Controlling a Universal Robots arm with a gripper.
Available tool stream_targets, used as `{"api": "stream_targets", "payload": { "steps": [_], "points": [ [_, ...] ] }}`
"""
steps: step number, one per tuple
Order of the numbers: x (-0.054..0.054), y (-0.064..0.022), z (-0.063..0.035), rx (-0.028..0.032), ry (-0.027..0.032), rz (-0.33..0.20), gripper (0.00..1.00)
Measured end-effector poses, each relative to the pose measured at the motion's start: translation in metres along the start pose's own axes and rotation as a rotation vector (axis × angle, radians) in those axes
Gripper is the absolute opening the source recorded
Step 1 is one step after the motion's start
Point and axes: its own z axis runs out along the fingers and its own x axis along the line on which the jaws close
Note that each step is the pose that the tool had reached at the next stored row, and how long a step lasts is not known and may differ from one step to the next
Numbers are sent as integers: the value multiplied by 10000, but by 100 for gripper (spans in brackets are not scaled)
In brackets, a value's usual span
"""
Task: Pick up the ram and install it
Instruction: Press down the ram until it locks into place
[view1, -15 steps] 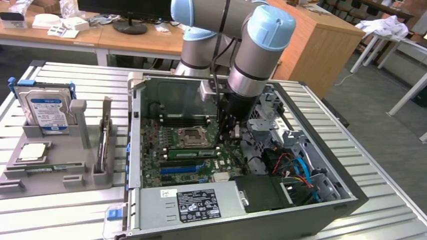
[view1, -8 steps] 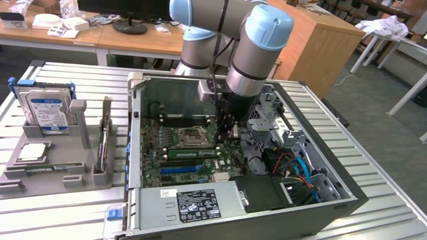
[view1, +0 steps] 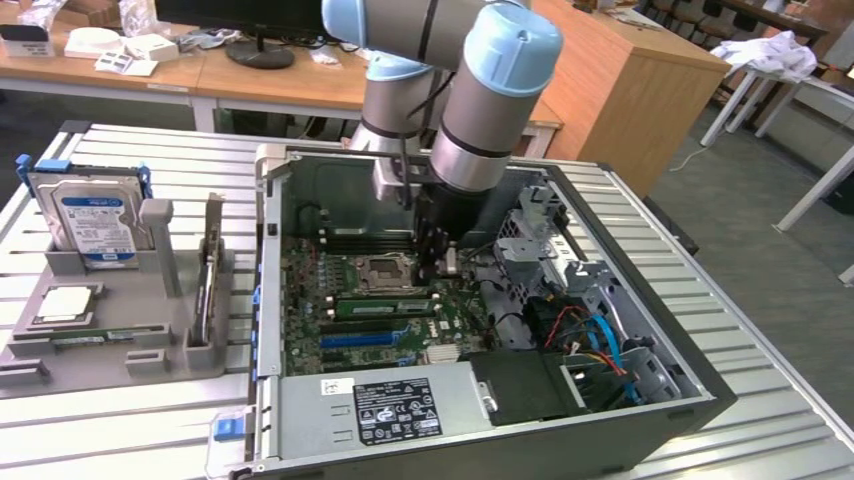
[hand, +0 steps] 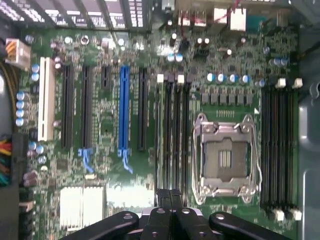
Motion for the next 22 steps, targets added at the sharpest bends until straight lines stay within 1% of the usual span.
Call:
{"api": "stream_targets", "payload": {
  "steps": [7,17,20,22],
  "points": [
    [-10,219,9,28,0,-2,11],
    [-12,500,19,43,0,-2,11],
    [-13,560,22,46,-2,-2,11],
    [-14,565,22,45,-2,-2,11]
  ]
}}
